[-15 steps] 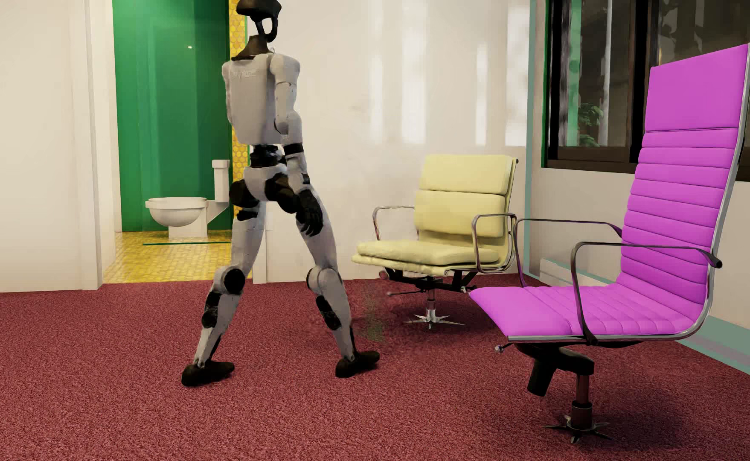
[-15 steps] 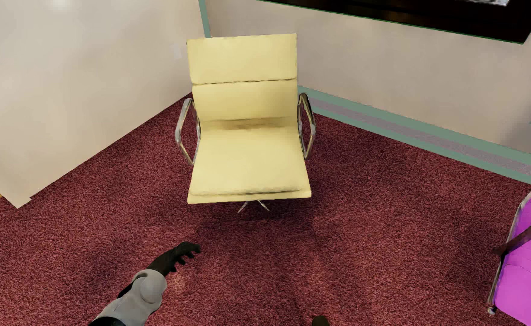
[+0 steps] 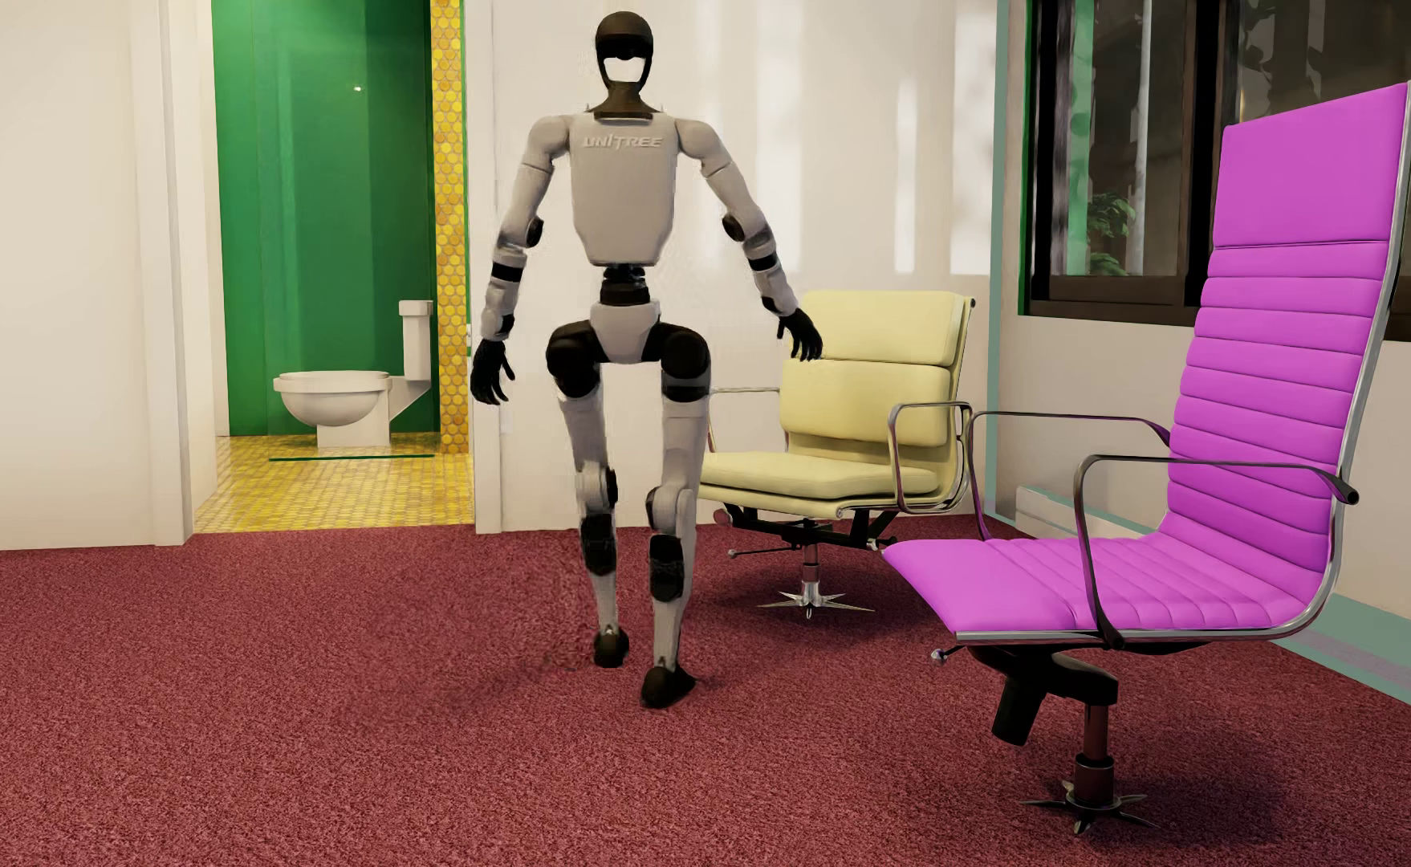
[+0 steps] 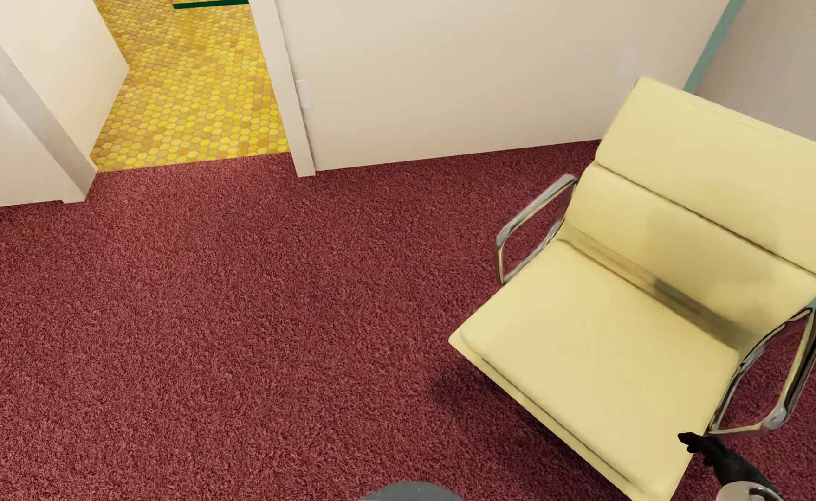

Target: Sit on the light yellow chair

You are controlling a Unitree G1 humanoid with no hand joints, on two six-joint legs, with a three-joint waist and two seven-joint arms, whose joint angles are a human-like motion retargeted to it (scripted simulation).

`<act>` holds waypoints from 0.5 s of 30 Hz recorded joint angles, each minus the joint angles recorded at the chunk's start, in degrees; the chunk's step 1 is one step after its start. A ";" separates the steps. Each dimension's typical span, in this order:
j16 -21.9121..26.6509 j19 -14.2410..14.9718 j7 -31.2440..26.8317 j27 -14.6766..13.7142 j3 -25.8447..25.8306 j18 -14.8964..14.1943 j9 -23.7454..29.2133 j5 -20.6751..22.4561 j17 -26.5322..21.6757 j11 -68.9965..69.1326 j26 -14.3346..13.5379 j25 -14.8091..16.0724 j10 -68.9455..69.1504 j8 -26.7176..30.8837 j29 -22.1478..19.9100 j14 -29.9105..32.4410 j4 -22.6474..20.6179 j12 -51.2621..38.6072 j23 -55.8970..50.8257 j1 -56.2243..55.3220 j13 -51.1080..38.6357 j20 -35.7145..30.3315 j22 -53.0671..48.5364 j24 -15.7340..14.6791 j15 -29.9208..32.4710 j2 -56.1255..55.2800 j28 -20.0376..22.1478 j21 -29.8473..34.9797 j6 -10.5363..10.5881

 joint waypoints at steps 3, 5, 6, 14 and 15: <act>5.15 0.07 -5.47 1.17 -0.88 2.78 -0.27 1.15 0.89 18.12 0.64 3.66 -2.70 3.28 -3.38 -1.54 -2.66 2.40 -1.60 3.66 0.68 0.77 -0.83 -2.37 0.34 -5.29 0.10 -2.63 -2.27; 5.66 10.08 -2.99 2.57 -3.08 3.84 1.95 -4.83 2.67 50.06 2.33 5.65 -5.55 3.99 -2.87 -5.06 -3.87 1.55 -0.16 9.30 -0.14 1.93 -1.38 -3.46 -0.70 -17.39 1.23 -2.59 -2.29; 6.87 8.48 -3.74 1.81 -4.27 1.08 1.12 -5.19 3.21 58.97 -0.29 3.82 -3.70 1.56 -1.78 -8.14 -1.90 -0.08 -1.02 8.44 1.40 0.35 -1.91 -5.11 -2.28 -22.76 0.45 -4.04 -1.50; 1.13 5.00 -15.34 5.31 -5.28 -11.55 0.19 -7.85 16.59 25.22 -5.59 0.99 -1.35 22.64 -3.79 -10.99 0.04 -11.86 -4.14 3.21 10.67 -16.02 -20.93 -2.86 0.07 -31.99 -5.29 -1.01 -3.59; 0.51 8.26 -19.42 4.74 -5.67 -12.18 2.56 -9.32 16.36 26.71 -6.79 0.26 -2.08 23.63 -3.38 -8.61 -1.70 -13.76 -4.41 2.85 9.87 -19.10 -22.69 -1.56 -2.80 -29.39 -8.28 -1.95 -3.62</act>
